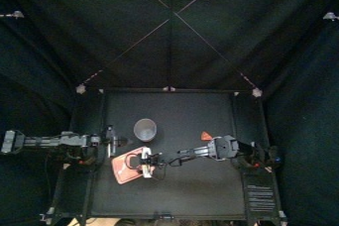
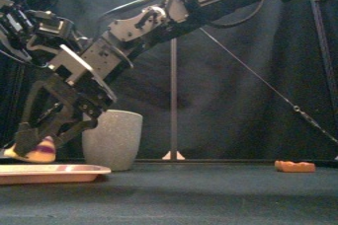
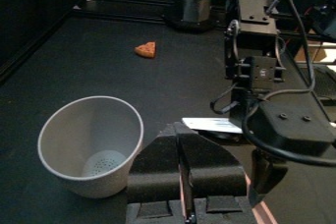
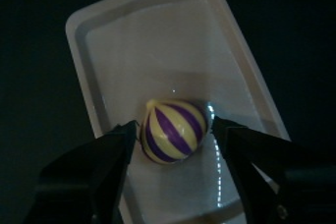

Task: Pick the onion then place it on the pink plate
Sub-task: Drop onion on the pink plate and return to neutral

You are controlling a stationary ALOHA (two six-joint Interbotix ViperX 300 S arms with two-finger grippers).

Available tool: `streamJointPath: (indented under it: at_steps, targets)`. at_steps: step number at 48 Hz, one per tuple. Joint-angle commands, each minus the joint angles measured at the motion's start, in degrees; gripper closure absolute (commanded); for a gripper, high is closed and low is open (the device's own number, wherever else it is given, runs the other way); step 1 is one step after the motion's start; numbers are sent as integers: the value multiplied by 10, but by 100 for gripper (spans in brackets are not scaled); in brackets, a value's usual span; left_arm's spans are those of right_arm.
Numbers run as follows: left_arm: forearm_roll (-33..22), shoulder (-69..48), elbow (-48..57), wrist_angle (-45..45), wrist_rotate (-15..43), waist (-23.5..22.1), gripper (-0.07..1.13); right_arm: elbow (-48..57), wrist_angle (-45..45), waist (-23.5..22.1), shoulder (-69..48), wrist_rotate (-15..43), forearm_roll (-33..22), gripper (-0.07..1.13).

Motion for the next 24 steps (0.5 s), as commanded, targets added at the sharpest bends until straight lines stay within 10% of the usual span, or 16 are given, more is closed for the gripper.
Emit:
streamJointPath:
  at_steps: [1,24]
  targets:
    - [-1,1,-4,-3,-1,1,100,-49,23,-3,-10,-1,-8,5]
    - [-1,1,-1,-3,-2,1,100,4,-33,0,-79,1,-13,4]
